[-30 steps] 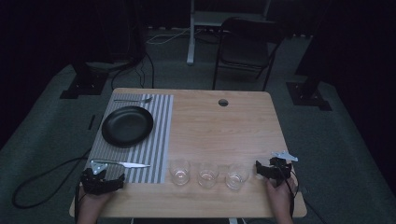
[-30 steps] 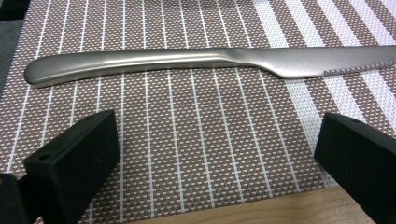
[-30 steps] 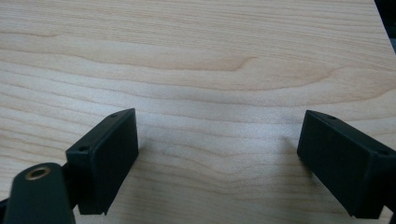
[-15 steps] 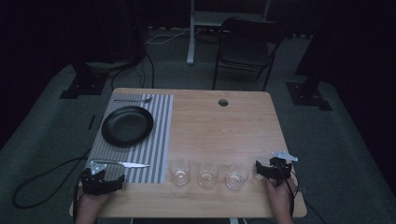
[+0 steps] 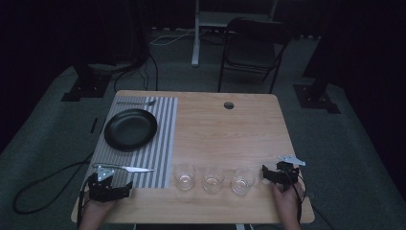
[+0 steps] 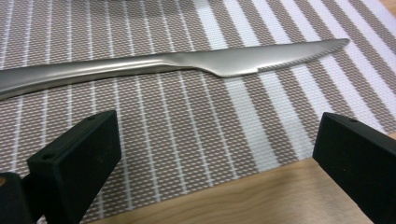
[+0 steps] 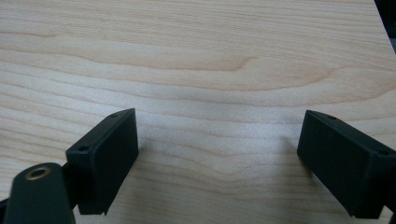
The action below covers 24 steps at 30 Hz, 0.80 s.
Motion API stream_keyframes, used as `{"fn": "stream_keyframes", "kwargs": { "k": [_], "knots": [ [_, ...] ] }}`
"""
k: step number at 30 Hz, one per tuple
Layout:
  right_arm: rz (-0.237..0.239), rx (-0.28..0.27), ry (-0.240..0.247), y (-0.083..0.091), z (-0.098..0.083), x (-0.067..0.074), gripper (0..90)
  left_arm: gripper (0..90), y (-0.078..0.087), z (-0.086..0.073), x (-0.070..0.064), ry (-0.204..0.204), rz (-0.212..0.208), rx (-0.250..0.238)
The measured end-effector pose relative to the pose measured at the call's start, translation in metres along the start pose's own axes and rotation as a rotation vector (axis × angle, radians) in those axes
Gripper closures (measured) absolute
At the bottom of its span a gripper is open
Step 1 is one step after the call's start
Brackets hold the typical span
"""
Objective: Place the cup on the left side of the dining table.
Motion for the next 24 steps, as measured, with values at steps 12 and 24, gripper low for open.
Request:
{"fn": "stream_keyframes", "kwargs": {
  "k": [12,24],
  "knots": [
    [0.000,0.000,0.000,0.000,0.000,0.000,12.0,1.5,0.002,0.002,-0.019,-0.036,-0.040,0.000],
    [0.000,0.000,0.000,0.000,0.000,0.000,12.0,1.6,0.002,0.005,-0.038,-0.088,-0.104,-0.009]
  ]
}}
Point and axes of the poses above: each handheld gripper's, and its own axes: y roughly backward along the jaws, z roughly out of its top, x roughly to its left, the point moved 4 cm from there along -y, roughly forward along the jaws, and after that the axes turned 3 degrees about z, right-handed, at the moved point
